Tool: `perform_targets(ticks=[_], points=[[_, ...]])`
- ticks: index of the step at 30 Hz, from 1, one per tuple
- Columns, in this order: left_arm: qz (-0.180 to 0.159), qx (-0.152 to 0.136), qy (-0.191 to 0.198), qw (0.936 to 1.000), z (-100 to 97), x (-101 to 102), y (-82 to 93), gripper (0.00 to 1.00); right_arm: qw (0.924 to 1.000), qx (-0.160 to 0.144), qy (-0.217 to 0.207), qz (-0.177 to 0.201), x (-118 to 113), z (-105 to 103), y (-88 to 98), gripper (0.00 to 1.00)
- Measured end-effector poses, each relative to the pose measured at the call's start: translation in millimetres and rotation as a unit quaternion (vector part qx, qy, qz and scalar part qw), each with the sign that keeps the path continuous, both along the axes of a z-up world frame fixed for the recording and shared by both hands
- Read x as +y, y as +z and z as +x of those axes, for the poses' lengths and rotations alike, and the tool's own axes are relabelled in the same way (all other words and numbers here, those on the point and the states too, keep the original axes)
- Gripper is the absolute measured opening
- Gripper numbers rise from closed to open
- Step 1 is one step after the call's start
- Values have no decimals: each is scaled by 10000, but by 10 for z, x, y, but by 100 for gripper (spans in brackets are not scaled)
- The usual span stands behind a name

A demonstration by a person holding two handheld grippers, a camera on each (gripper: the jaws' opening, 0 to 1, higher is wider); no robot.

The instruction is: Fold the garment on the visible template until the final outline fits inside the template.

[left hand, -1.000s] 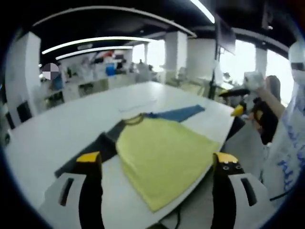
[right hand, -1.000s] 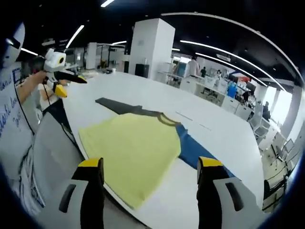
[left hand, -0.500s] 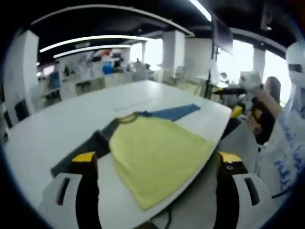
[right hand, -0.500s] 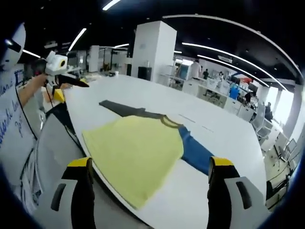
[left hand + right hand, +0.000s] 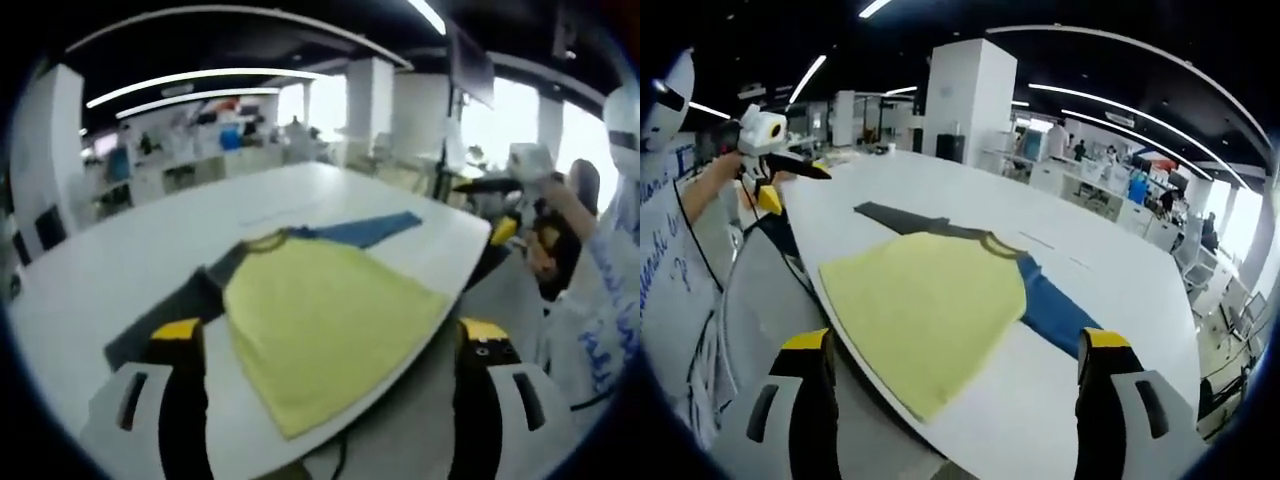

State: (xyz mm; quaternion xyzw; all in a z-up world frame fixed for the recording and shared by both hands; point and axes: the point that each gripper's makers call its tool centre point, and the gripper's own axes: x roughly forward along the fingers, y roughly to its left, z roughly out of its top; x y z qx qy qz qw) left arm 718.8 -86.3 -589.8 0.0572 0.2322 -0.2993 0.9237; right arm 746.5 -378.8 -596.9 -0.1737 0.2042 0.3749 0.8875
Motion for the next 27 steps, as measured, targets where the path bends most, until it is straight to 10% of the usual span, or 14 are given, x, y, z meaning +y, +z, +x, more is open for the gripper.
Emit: perform_targets(ticks=[27], points=[[13,91,448,9990,-9,-96,-20,99,9996,168,19,230,-324,183,-80,100]])
